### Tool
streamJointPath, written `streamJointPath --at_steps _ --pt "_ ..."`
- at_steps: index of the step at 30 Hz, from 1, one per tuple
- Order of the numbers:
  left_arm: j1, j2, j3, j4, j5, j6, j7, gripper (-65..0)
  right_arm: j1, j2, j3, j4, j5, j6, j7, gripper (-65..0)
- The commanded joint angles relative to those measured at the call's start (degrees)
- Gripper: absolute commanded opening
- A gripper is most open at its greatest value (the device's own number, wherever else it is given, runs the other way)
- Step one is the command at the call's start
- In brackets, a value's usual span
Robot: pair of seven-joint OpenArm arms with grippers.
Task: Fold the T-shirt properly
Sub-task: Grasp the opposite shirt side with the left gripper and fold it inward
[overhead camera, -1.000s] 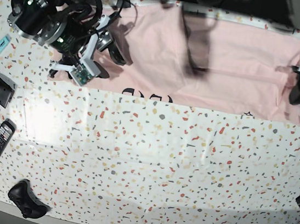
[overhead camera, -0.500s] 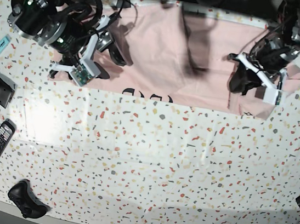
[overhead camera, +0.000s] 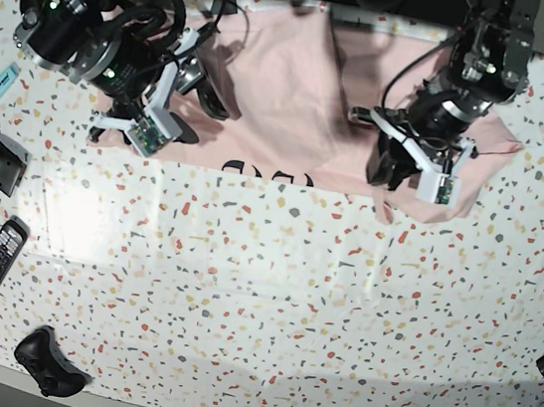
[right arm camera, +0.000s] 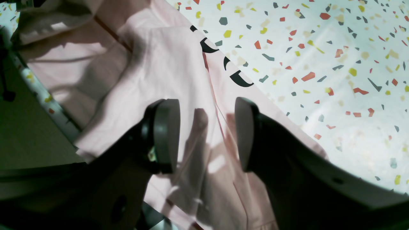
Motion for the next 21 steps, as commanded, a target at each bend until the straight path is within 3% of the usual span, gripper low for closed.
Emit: streamJointPath --at_steps 1,8,15,21 --pt "-0.5 0.2 0.1 1.1 -0.3 -0.4 -1.5 -65.0 0.3 0.5 0.3 1.1 0.7 0.2 1.3 -38.3" --pt "-0.4 0.0 0.1 1.1 -0.3 -0.5 3.3 -65.0 0.3 0.5 0.3 1.1 0.7 0.2 1.4 -38.3" --pt "-0.2 0.0 1.7 1.1 -0.3 -0.9 4.7 -65.0 0.3 0.5 0.3 1.1 0.7 0.2 1.4 -38.3" --pt "-0.2 0.0 6.3 1.1 4.6 -1.2 4.2 -65.0 0.3 0.5 0.3 1.1 0.9 0.2 1.4 -38.3"
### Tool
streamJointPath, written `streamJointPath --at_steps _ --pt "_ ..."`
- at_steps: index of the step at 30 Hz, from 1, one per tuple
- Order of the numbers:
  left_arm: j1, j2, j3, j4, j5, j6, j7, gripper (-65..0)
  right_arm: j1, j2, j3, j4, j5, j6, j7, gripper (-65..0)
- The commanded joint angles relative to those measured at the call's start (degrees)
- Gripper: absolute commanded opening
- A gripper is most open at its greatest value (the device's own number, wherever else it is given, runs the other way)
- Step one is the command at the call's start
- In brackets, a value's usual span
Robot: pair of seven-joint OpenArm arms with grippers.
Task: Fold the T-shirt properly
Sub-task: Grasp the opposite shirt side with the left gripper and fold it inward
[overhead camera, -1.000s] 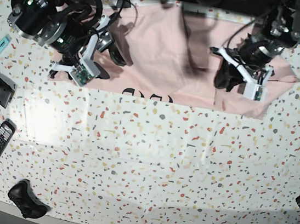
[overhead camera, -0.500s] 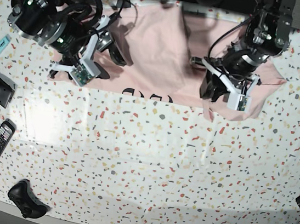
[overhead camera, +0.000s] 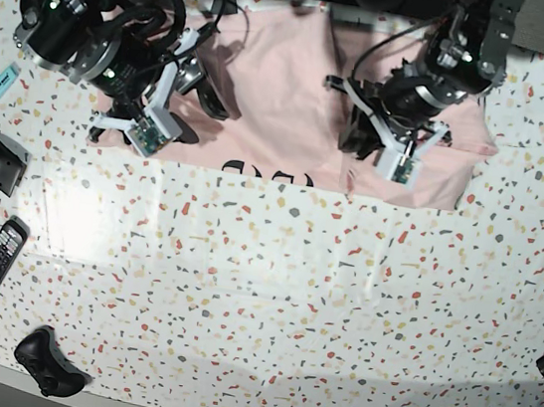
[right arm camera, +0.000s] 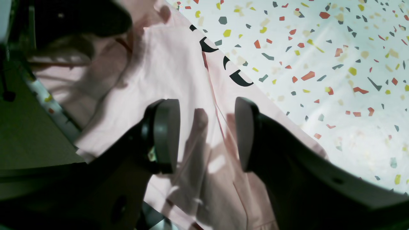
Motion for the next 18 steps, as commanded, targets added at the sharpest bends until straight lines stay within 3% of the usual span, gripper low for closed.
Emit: streamJointPath --at_steps 1,3,4,6,7,11,15,18 --pt "-0.3 0.1 0.5 1.1 0.1 -0.3 -2.3 -65.0 0.4 0.5 0.3 1.1 0.7 0.2 1.4 -38.3" --pt "-0.3 0.1 1.2 1.1 1.5 -0.4 -3.7 -65.0 0.3 0.5 0.3 1.1 0.7 0.2 1.4 -38.3" --pt "-0.4 0.1 1.2 1.1 1.8 -0.4 -4.8 -59.9 0.4 0.5 0.3 1.1 0.7 0.2 1.4 -38.3" --pt "-0.7 0.1 1.2 1.1 2.1 -0.4 -6.7 -42.7 0.4 0.5 0.3 1.1 0.7 0.2 1.4 -38.3" --pt "-1.0 0.1 1.2 1.1 2.1 -1.1 -6.9 -38.1 0.4 0.5 0.3 1.1 0.7 0.2 1.4 -38.3" --pt "-2.3 0.1 1.2 2.7 1.9 -6.6 -5.7 -37.1 0.4 0.5 0.4 1.1 0.7 0.2 1.4 -38.3" --pt "-1.8 -0.4 1.0 9.7 3.1 -6.6 -1.4 -37.1 0.7 0.5 2.7 1.1 -0.5 0.2 1.3 -38.3" --pt "-0.6 -1.8 1.0 13.1 5.2 -6.6 0.5 -37.1 1.3 0.5 8.1 1.1 -3.5 0.2 0.7 -38.3"
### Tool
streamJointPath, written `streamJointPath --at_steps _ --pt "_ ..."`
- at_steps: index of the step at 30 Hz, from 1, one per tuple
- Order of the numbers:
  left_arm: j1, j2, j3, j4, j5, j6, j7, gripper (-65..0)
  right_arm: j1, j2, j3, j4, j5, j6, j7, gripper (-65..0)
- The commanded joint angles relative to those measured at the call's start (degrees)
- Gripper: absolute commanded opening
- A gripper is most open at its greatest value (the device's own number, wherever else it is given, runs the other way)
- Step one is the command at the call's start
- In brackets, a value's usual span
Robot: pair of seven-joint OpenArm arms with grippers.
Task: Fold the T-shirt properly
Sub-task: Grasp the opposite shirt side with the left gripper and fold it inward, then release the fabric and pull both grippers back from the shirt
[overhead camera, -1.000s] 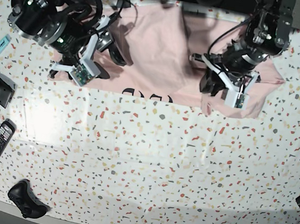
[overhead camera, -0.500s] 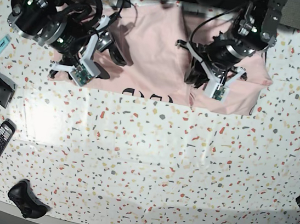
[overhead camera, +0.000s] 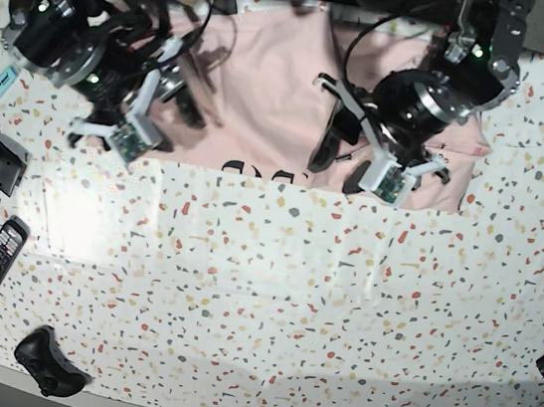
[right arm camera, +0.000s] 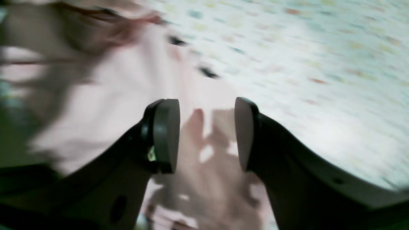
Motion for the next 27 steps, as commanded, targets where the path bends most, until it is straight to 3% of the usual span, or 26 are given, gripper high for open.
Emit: streamJointPath --at_steps 1,4,10,18,23,27 --pt "1.0 -0.6 0.0 0.9 0.6 -0.1 -1.4 -37.1 0.8 0.7 2.8 1.1 -0.6 0.1 0.5 -38.3" --pt "4.0 -1.3 0.0 0.2 1.2 -0.1 -3.8 -37.1 1.4 1.1 11.6 0.9 -1.0 0.1 -1.0 -38.3" --pt "5.9 -1.3 0.0 -4.4 1.7 0.3 -7.0 -37.1 1.1 3.8 23.1 -4.0 6.5 0.1 -4.9 -38.3" --pt "4.2 -1.3 0.0 -7.8 14.1 3.8 -7.3 -37.1 1.1 3.5 24.7 -7.0 8.2 0.3 -6.3 -38.3" --pt "4.3 -3.6 -0.1 -6.4 13.8 3.8 -7.3 -37.1 1.1 3.5 24.7 -7.0 8.2 0.3 -6.3 -38.3" --pt "4.4 -8.0 -1.0 -5.0 13.8 8.5 -7.3 -37.1 1.1 3.5 24.7 -7.0 8.2 0.3 -5.9 -38.3"
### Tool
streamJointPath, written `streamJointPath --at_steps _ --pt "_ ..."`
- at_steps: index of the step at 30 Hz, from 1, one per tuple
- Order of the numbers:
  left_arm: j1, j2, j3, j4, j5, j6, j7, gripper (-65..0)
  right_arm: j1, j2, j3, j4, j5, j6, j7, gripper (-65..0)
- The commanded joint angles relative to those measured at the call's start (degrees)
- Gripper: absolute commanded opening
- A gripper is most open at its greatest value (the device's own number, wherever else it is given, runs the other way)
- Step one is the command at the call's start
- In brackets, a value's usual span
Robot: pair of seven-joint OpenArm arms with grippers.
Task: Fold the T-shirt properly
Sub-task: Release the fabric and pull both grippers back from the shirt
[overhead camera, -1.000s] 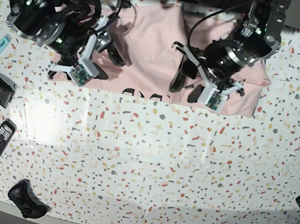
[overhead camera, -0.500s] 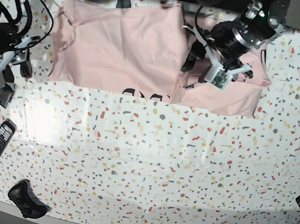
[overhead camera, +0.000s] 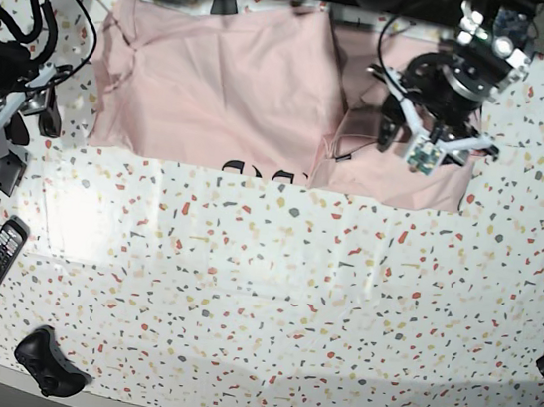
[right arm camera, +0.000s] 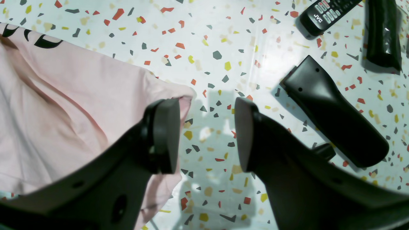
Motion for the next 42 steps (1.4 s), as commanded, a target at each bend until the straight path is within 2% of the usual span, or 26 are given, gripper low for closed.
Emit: streamJointPath --at_steps 1,3,6,11,14,19,22,28,30,32,34,35,38,39,42 --pt "-0.1 -1.1 -1.3 1.6 -0.2 1.4 -1.6 -37.1 0.4 0.9 0.4 0.7 0.7 0.3 1.3 -38.3" --pt "0.2 -2.4 -4.6 1.7 -2.4 2.1 -1.6 -37.1 0.4 0.9 0.4 0.7 0.7 0.3 1.4 -38.3" --pt "1.7 -3.1 -11.3 1.7 -6.9 1.5 -1.6 -37.1 0.4 0.9 0.4 0.7 0.7 0.3 1.4 -38.3" --pt "5.9 -3.1 -21.6 1.7 -16.9 -6.5 -1.2 -37.1 0.4 0.9 0.4 0.7 3.4 0.3 1.3 -38.3" --pt "8.2 -3.1 -25.5 1.7 -21.6 -10.2 1.2 -37.1 0.4 0.9 0.4 0.7 3.4 0.3 1.3 -38.3" --pt "9.6 -2.7 -25.8 1.4 -23.3 -11.1 2.1 -37.1 0.3 0.9 0.4 0.7 3.5 0.3 1.0 -38.3" --pt "9.5 -2.3 -25.0 -0.2 -27.2 -13.5 2.4 -37.1 0.3 0.9 0.4 0.7 3.4 0.3 0.7 -38.3" --pt "8.5 -2.1 -23.1 -3.5 -28.2 -13.6 2.3 -37.6 0.3 0.9 0.4 0.7 3.4 0.3 0.7 -38.3" --pt "7.6 -1.5 -23.1 -4.5 -28.3 -13.6 2.2 -42.3 0.4 0.9 0.4 0.7 3.5 0.3 0.7 -38.3" --pt "7.1 -0.6 -23.1 -4.9 -28.5 -13.7 1.3 -51.5 0.3 0.9 0.4 0.7 3.5 0.3 0.7 -38.3" --pt "6.6 0.5 -23.1 -4.8 -30.7 -17.0 0.6 -62.4 0.4 0.9 0.4 0.7 3.5 0.3 0.7 -38.3" --pt "6.6 0.9 -23.1 -4.8 -33.1 -20.0 0.6 -65.0 0.4 0.9 0.4 0.7 3.4 0.3 0.7 -38.3" --pt "6.7 1.9 -23.1 -4.8 -43.0 -30.3 2.6 -65.0 0.4 0.9 0.4 0.7 3.5 0.3 0.7 -38.3" --pt "6.6 2.2 -23.1 -4.8 -46.6 -32.1 4.5 -65.0 0.4 0.9 0.4 0.7 3.5 0.4 0.7 -38.3" --pt "6.7 2.7 -23.0 -4.8 -55.5 -32.1 10.5 -65.0 0.4 0.9 0.4 0.7 3.5 0.3 0.7 -38.3"
